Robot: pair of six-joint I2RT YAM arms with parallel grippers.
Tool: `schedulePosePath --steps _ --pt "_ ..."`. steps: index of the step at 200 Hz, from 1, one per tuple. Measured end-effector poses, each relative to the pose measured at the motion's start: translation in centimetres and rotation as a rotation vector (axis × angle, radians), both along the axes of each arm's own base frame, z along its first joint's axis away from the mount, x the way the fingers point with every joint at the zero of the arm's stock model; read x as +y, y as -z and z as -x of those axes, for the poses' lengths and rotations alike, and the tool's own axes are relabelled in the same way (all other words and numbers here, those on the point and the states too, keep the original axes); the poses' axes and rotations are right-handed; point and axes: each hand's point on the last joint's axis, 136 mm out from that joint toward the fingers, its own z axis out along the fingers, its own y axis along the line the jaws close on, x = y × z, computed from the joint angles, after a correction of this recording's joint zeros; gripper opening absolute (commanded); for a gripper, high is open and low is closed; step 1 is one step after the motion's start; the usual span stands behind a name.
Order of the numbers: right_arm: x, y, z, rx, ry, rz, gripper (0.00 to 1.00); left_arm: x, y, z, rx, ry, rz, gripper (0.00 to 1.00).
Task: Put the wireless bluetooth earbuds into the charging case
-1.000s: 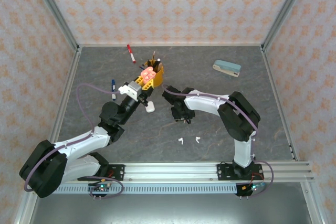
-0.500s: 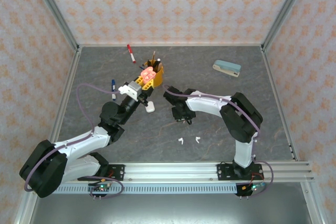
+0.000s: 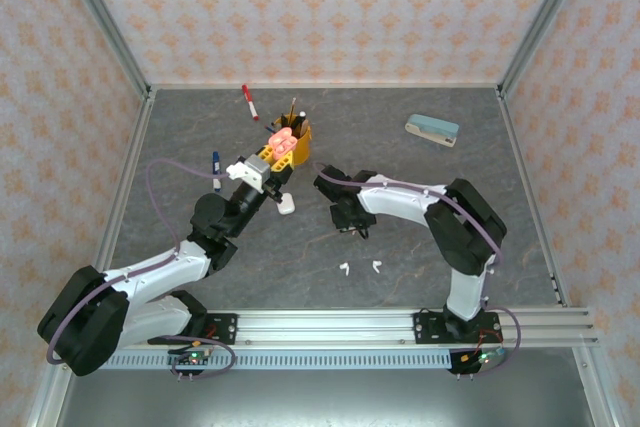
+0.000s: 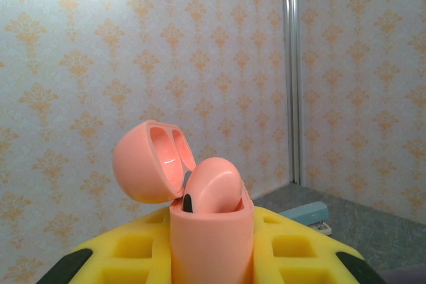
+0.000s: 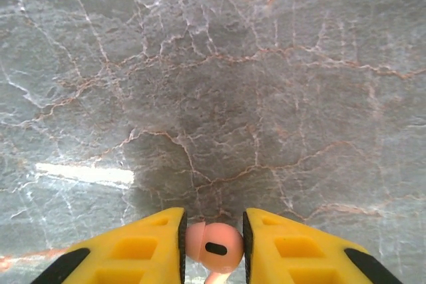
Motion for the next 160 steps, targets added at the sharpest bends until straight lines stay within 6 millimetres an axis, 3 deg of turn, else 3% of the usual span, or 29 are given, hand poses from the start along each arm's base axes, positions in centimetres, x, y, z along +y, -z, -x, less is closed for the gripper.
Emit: schedulePosePath --steps 46,93,122,160 --pt "-0.4 -3.4 -0.9 -0.084 0.018 -0.054 0.27 0.0 0.0 0.0 0.001 0.0 -0.001 0.0" --pt "-1.3 -9.2 -2.2 -0.222 0.047 -0.146 0.27 -0.2 0.3 -0.1 0.007 0.007 -0.007 0.0" --pt "-2.0 -14.0 -3.0 -0.339 0.05 -0.213 0.27 -0.6 0.8 -0.2 0.018 0.024 -0.017 0.0" --pt "-2.2 -22.5 -4.4 -0.528 0.042 -0.329 0.28 -1.5 1.1 -0.5 0.033 0.057 -0.022 0.0"
